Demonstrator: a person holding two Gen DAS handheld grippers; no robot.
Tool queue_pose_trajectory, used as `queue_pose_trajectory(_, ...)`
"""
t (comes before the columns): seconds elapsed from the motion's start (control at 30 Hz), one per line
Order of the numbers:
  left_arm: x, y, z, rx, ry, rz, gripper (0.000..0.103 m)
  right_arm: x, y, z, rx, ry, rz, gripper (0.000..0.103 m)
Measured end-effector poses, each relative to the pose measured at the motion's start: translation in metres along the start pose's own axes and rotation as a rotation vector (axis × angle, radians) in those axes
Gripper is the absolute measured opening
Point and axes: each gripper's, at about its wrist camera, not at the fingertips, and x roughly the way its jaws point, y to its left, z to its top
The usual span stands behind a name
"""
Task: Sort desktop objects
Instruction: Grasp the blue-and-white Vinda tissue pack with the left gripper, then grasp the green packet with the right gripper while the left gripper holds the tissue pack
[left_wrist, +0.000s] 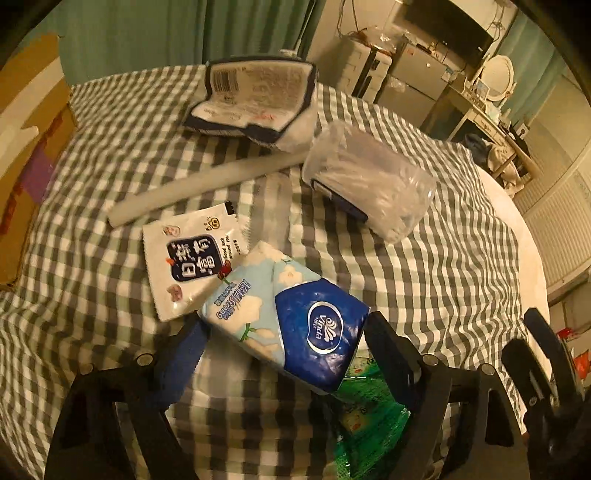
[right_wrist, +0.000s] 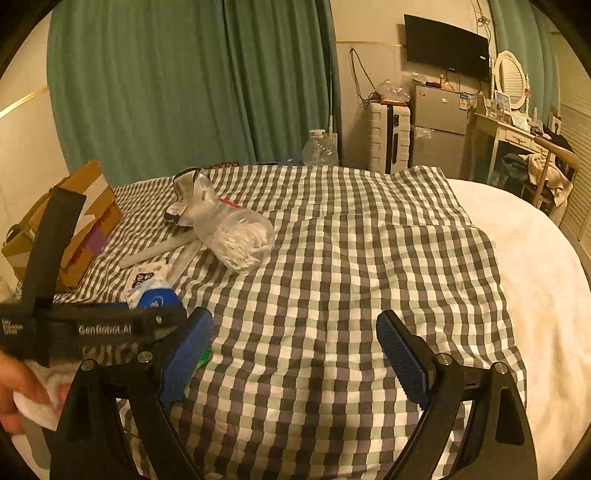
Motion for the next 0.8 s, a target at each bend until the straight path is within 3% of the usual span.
queue_pose_trajectory(0.2,-0.02,0.007,-0.001,0.06,-0.078,0.148,0.087,-0.002,0.014,-0.006,0.014,0.035,0.094,0.09)
queue_pose_trajectory(0.5,-0.034,0.02,0.004,0.029,-0.139,0.2,0.087,0.022,0.066,-0.019,-0.062,0.122,0.216,0.09)
queue_pose_trajectory(0.67,-0.03,0.031,0.005,-0.025,-0.117,0.185,0.087,0.035,0.075,-0.025,-0.117,0.165,0.181,0.09)
queue_pose_trajectory(0.8,-0.029,0.033,0.005,-0.031,-0.117,0.185,0.087,0.045,0.076,-0.03,-0.124,0.219,0.181,0.069)
